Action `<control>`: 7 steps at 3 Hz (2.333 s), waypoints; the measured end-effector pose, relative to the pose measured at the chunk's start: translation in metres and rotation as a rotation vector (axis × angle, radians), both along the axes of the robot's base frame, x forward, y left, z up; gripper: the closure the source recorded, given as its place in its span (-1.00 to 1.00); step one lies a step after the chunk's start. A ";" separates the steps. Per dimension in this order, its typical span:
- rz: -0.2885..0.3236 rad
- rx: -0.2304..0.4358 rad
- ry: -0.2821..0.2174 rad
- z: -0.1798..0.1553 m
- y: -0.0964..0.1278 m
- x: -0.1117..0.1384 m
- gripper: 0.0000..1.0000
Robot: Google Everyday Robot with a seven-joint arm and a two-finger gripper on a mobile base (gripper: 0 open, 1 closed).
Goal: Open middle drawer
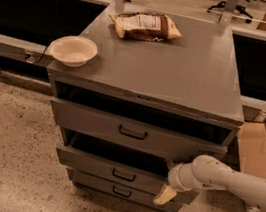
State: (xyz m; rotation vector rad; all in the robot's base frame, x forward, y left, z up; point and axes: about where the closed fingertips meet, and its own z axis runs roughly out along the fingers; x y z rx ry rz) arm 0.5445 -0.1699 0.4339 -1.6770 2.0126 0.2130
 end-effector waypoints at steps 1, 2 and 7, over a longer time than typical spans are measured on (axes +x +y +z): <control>0.010 -0.025 0.015 -0.004 0.001 -0.006 -1.00; 0.043 -0.048 0.001 -0.005 0.002 -0.035 -1.00; 0.097 -0.145 -0.037 0.004 0.011 -0.038 -0.78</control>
Offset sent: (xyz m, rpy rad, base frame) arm -0.0822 0.0019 -0.0103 -0.0733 -0.0051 0.0825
